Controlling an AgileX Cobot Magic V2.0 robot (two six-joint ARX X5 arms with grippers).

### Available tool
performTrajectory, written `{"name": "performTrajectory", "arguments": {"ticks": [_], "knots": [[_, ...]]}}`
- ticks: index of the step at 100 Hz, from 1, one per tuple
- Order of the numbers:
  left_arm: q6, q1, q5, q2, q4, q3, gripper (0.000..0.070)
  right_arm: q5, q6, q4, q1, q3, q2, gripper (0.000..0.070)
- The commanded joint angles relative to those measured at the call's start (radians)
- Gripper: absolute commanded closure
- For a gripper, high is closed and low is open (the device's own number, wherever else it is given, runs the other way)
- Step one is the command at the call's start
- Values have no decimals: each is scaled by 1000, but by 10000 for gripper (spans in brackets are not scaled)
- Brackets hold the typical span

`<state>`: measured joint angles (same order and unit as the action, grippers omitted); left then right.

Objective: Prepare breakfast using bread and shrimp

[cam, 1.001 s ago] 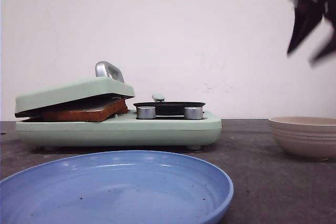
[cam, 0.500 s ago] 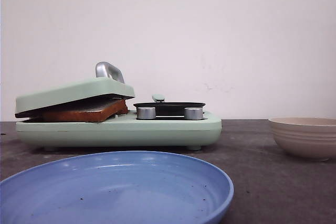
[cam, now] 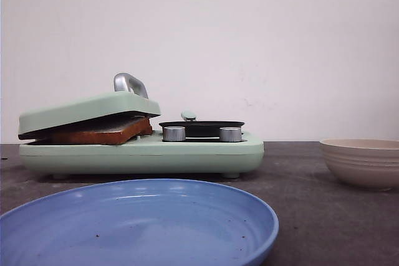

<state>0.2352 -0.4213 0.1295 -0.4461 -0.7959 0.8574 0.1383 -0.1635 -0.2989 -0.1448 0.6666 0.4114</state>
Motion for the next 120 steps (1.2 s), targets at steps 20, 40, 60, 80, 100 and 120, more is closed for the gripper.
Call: {"name": "performTrajectory", "arguments": {"ticks": [20,40,60,80,100,120], "knots": [[19,-5,2,9,5,17,690,-2,-19,14,-3,8,3,700],[20,-5,2,9,5,17,690,-2,-19,14,-3,8,3,700],[20,-5,2,9,6,17,690,-1,-19,14,-3,8,3,700],[-50,-4,-2,61,3,17,690,-1,-19,14,-3,8,3,700],[-315,-3,-25,108,26,-30,690,-1,-19,14,-3,8,3,700],[-325,35,-130,170,373,-330,690,-1,-19,14,-3,8,3,700]]}}
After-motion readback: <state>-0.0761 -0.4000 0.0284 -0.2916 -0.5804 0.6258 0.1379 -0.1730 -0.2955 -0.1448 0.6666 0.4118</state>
